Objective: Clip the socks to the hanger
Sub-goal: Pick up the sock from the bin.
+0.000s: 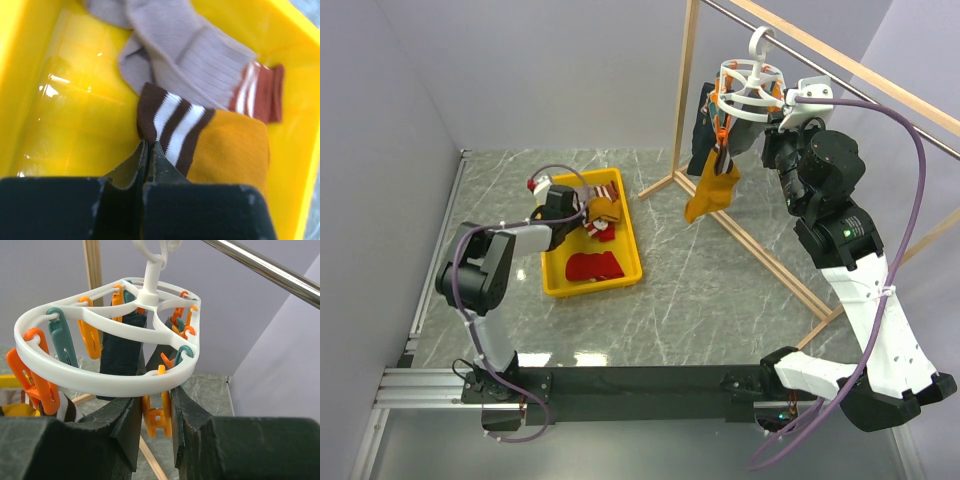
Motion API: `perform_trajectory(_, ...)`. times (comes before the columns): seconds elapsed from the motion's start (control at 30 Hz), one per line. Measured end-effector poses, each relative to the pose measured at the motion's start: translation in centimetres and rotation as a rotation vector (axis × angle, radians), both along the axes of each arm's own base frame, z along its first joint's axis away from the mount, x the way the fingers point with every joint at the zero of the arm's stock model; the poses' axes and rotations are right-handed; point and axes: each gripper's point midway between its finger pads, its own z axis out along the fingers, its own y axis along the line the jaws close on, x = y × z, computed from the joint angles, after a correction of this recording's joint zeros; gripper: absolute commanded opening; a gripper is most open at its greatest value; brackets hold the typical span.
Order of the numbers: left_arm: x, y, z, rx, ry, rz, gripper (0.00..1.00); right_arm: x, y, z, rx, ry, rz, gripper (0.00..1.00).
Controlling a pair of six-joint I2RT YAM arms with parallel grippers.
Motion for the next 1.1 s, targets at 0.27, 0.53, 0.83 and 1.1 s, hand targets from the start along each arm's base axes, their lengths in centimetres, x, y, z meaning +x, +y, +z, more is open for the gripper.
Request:
perform_trajectory(0.27, -3.0, -4.3, 10.3, 0.090, -0.256, -0.517, 0.01, 0.0, 0.1, 0.0, 0.004, 0.001, 0.002, 0.01)
perform_trajectory(0.53, -6.9, -8.8, 23.7, 0.300, -0.581, -1.037, 0.01, -0.2, 0.5, 0.6, 0.043, -0.012, 0.027, 0.00)
perform_trajectory(0.83, -13.9, -14.2, 31.5, 0.391, -0.708, -1.366, 0.01, -0.5, 1.6, 1.2, 0.105, -0.020, 0.085, 0.00)
perform_trajectory(1.1, -23.3, -20.9, 36.0, 0.308, -0.813, -1.610, 0.00, -0.8, 2.3, 1.8, 0.153, -0.024, 0.122, 0.00)
